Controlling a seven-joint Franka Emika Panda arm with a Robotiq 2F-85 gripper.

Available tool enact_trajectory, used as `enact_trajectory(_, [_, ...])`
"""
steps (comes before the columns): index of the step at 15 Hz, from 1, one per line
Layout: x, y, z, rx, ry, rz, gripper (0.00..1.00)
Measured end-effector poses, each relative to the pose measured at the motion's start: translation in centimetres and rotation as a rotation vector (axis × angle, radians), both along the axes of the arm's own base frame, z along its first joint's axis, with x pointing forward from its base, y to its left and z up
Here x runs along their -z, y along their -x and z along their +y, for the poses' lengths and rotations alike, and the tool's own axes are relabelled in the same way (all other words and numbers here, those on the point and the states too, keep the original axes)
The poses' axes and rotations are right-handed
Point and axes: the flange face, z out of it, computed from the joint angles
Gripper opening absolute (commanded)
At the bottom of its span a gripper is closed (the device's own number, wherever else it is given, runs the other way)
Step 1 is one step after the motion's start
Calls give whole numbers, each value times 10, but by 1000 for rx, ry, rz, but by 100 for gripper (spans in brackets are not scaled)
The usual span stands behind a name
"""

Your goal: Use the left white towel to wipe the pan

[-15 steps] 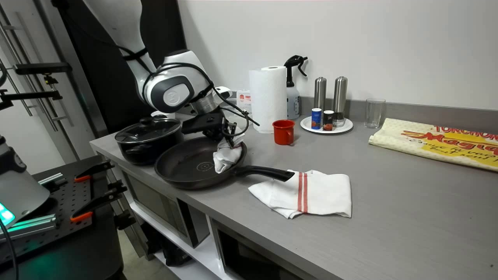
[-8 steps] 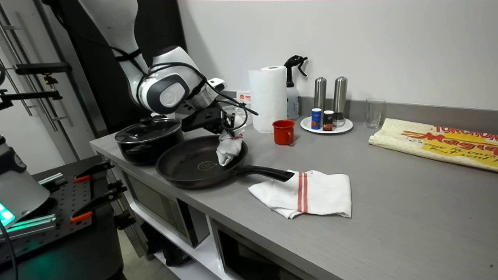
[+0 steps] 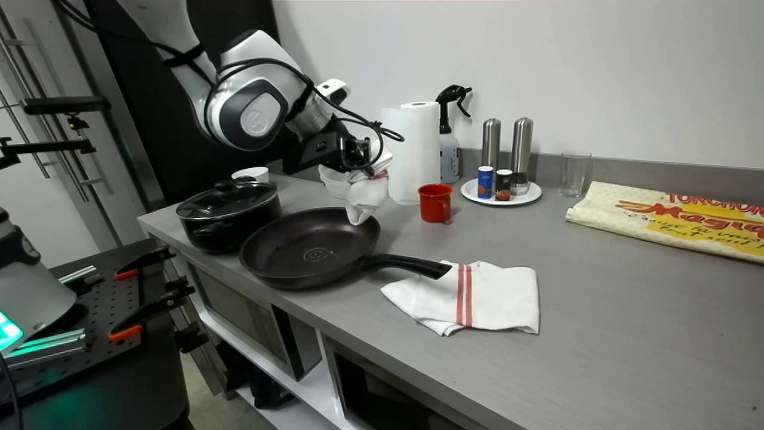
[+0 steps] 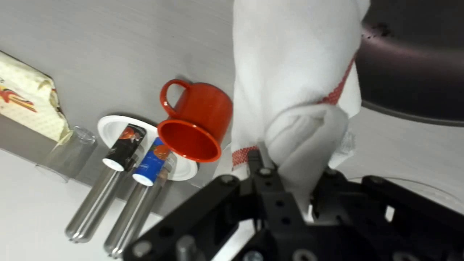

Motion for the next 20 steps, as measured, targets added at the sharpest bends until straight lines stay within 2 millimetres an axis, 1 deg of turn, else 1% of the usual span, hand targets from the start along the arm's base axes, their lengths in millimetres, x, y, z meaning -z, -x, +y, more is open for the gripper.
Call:
enact_trajectory(3, [-25,-11,-26,98,-36,-26,5])
enact_trajectory(6, [-42,-26,-54,193,-67,-3,5])
enact_trajectory(9, [-52,-42,-77,269,-95,50,5])
enact_trajectory(12, [-58,-60,-100,340,-131,104,5])
enact_trajectory(14, [-59,-73,-115,388,-156,137,5])
enact_trajectory(16, [-56,-85,-133,450,-192,165,5])
enact_trajectory(18, [-46,-97,-148,502,-212,199,5])
enact_trajectory(20, [-31,-109,-158,540,-222,236,5])
